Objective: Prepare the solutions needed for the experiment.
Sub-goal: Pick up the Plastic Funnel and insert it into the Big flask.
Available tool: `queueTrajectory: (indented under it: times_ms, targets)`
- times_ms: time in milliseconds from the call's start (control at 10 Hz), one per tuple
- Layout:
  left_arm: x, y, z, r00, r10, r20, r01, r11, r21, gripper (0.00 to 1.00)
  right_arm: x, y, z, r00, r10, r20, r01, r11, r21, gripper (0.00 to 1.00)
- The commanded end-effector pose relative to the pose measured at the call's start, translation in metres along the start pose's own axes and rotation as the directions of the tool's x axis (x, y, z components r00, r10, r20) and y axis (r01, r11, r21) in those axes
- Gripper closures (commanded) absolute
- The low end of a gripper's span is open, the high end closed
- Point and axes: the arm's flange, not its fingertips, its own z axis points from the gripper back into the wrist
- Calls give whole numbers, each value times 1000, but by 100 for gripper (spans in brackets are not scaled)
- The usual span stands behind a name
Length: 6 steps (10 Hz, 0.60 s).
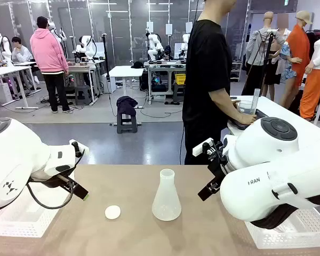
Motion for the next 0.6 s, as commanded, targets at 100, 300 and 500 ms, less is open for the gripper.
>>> queueTrajectory:
  times_ms: [100,300,500]
  targets:
    - [0,0,0,1000,0,0,0,1000,0,0,0,0,0,1000,0,0,0,1000,0,0]
    - [0,0,0,1000,0,0,0,1000,0,0,0,0,0,1000,0,0,0,1000,0,0]
    - [0,0,0,1000,0,0,0,1000,0,0,0,0,0,1000,0,0,0,1000,0,0]
